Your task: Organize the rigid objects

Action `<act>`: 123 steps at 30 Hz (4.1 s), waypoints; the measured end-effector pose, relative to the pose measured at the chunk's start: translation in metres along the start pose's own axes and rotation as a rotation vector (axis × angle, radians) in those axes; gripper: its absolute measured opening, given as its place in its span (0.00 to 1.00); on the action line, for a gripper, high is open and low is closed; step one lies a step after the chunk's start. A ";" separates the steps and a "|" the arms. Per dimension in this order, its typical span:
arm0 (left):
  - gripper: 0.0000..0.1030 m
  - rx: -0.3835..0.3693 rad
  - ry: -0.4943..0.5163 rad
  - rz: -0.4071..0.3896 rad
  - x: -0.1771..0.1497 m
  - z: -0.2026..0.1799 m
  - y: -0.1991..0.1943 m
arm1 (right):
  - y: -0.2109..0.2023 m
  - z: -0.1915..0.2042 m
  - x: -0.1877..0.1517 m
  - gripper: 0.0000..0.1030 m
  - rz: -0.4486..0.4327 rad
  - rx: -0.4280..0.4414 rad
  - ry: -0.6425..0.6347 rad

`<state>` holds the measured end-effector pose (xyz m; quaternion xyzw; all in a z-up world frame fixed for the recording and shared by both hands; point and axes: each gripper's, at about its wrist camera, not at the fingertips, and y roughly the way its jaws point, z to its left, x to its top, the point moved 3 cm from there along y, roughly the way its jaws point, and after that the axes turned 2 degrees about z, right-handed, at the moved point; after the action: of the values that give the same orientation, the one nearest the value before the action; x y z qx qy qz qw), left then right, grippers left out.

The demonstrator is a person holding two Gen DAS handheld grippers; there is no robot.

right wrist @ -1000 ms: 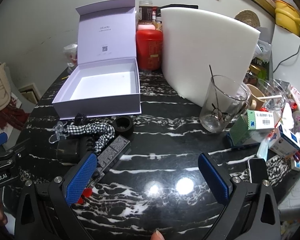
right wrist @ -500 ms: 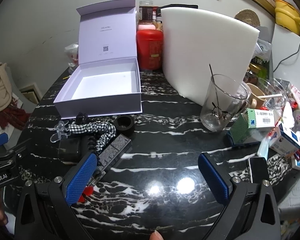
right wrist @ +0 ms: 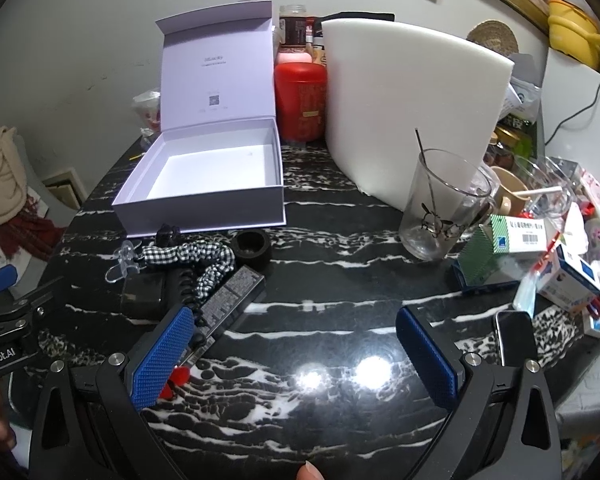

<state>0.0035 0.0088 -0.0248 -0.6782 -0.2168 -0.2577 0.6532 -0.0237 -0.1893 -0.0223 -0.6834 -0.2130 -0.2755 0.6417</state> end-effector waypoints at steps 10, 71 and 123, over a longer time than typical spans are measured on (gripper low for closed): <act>1.00 0.004 -0.010 0.032 -0.023 0.011 0.003 | -0.001 0.019 -0.022 1.00 0.024 0.082 -0.056; 0.48 -0.215 0.148 0.139 -0.009 -0.050 0.101 | 0.048 -0.010 -0.053 0.51 0.169 0.330 -0.023; 0.41 -0.191 0.087 -0.068 0.079 -0.014 0.048 | 0.058 0.025 0.065 0.50 -0.032 0.387 -0.211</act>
<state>0.0936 -0.0107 -0.0115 -0.7176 -0.1856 -0.3285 0.5854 0.0656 -0.1736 -0.0244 -0.5692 -0.3387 -0.1667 0.7304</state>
